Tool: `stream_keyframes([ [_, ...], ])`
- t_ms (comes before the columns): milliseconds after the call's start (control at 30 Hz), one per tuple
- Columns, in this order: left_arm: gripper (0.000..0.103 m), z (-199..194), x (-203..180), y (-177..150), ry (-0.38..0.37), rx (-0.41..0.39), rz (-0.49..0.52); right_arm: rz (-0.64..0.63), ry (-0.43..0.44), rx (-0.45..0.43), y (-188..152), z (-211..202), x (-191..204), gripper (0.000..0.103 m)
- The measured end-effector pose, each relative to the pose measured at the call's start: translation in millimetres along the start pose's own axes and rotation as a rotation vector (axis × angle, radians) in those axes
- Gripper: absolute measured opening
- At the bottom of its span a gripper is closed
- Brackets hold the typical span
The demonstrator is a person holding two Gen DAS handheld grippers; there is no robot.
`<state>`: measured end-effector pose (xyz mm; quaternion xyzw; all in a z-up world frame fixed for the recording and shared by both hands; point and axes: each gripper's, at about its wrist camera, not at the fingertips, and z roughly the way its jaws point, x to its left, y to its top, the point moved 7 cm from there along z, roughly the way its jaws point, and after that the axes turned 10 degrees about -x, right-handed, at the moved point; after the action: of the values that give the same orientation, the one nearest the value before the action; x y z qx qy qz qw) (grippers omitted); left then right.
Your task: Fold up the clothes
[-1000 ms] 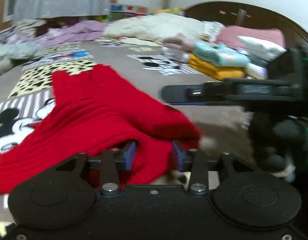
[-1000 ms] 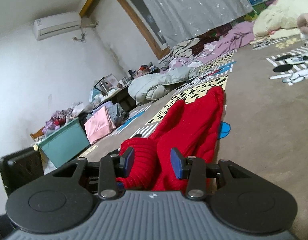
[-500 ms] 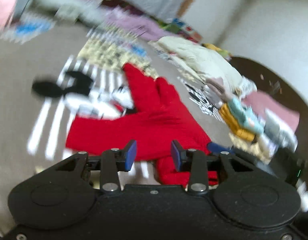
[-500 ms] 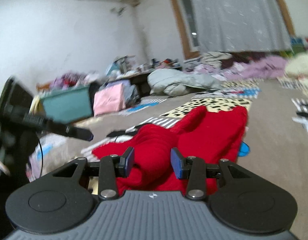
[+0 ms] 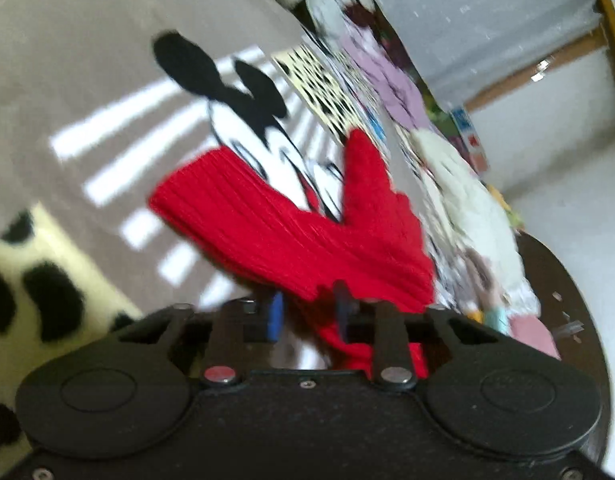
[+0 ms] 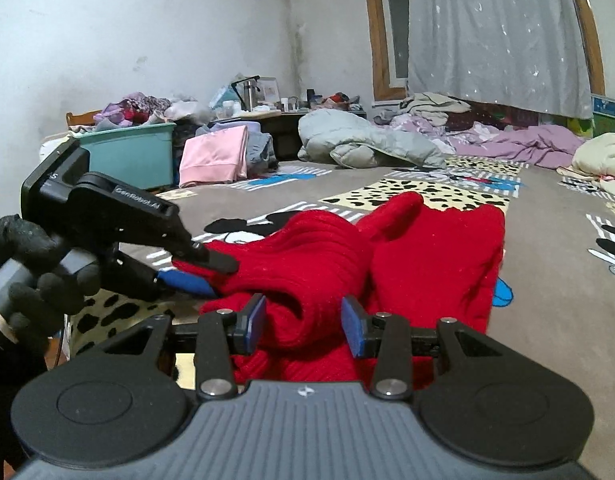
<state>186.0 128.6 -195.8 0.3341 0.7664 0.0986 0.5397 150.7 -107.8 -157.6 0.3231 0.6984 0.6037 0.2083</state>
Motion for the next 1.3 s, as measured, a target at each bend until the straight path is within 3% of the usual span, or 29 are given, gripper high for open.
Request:
stream_keyframes([
  [67,0.009,2,-3,10,0.035,-0.059,0.055,-0.005,-0.004,0.007,-2,1,1,0.042],
  [133,0.007,5,-17,21,0.089,-0.099,0.209,-0.019,-0.004,0.009,-3,1,3,0.042],
  [200,0.006,5,-42,29,0.084,-0.117,0.362,-0.039,-0.002,0.01,-4,0,6,0.042],
  [467,0.006,0,-167,30,-0.119,-0.124,0.906,-0.096,-0.013,-0.009,-2,-2,17,0.042],
  [667,0.006,4,-209,10,-0.308,-0.038,1.202,-0.118,-0.009,-0.027,6,1,20,0.043],
  [800,0.006,24,-208,15,-0.348,0.028,1.226,-0.128,-0.011,-0.044,10,4,20,0.044],
  [1033,0.006,76,-190,50,-0.314,0.106,1.068,-0.221,0.037,-0.027,6,23,40,0.053],
  [1300,0.006,134,-161,41,-0.294,0.23,0.983,-0.277,0.109,0.051,-7,37,55,0.063],
])
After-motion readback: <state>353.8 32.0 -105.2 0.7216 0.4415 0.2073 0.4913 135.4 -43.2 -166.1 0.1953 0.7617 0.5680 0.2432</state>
